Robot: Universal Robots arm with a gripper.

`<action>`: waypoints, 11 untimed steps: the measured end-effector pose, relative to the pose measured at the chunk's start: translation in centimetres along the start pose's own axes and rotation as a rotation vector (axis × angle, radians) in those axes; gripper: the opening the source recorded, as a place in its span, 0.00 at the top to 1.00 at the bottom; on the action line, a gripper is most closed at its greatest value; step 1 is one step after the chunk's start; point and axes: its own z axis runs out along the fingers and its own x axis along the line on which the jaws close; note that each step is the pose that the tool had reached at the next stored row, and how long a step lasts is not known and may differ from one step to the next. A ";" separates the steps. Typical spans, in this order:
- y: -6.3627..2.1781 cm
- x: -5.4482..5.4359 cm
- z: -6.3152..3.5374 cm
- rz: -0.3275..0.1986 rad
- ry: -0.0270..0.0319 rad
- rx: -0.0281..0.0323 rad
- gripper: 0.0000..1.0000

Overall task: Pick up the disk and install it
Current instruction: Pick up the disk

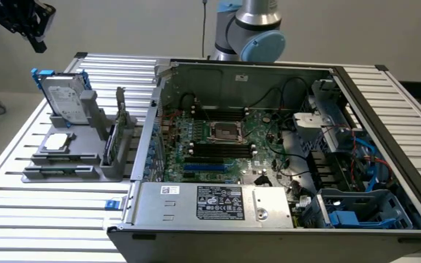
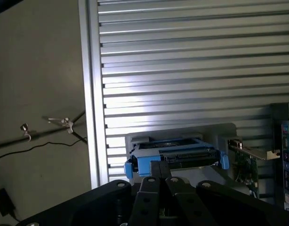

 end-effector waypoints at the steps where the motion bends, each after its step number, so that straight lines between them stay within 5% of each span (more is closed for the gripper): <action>1: 0.00 0.0 0.00 0.000 0.0001 0.0000 0.89; 11: 0.00 0.0 0.02 -0.160 0.0091 0.0010 0.89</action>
